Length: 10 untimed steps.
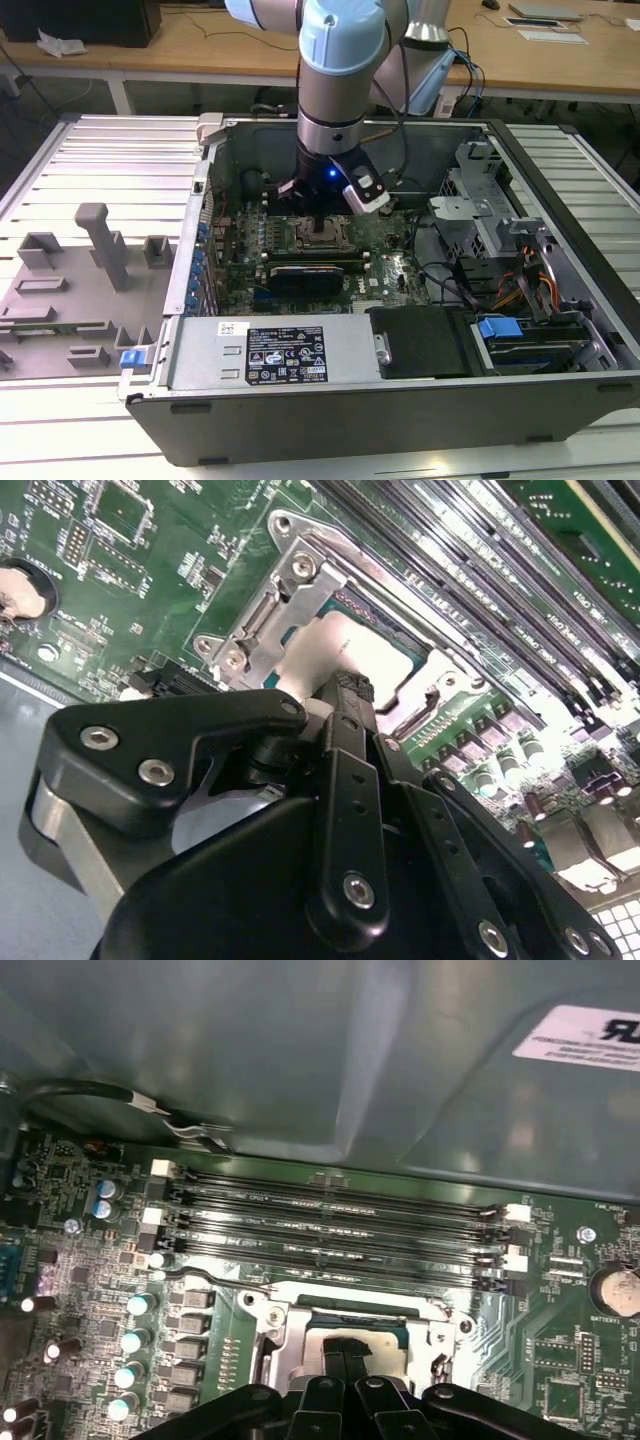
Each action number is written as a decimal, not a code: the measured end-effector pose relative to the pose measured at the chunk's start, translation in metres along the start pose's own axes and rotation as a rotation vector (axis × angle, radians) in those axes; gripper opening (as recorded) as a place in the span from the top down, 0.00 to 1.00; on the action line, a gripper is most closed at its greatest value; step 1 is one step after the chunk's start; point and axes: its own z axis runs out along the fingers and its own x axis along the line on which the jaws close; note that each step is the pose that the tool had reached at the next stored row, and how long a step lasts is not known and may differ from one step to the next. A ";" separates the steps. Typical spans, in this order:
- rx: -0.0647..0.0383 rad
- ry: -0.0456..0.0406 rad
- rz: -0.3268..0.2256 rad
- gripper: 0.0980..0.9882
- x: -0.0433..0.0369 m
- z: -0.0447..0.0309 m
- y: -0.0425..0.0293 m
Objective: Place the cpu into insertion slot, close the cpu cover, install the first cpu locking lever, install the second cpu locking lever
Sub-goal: 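Close the cpu cover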
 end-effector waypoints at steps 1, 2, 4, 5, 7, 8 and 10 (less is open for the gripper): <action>0.000 0.0011 0.000 0.99 -0.0005 0.0000 -0.0001; 0.001 0.0021 0.000 0.99 -0.0007 0.0000 -0.0001; 0.002 0.0045 0.001 0.99 -0.0008 0.0001 0.0000; 0.005 0.0067 0.001 0.99 -0.0009 0.0000 0.0000; 0.009 0.0093 0.001 0.99 -0.0010 0.0000 -0.0001; 0.010 0.0098 0.001 0.99 -0.0010 -0.0001 -0.0001; 0.010 0.0099 0.001 0.99 -0.0012 -0.0002 -0.0001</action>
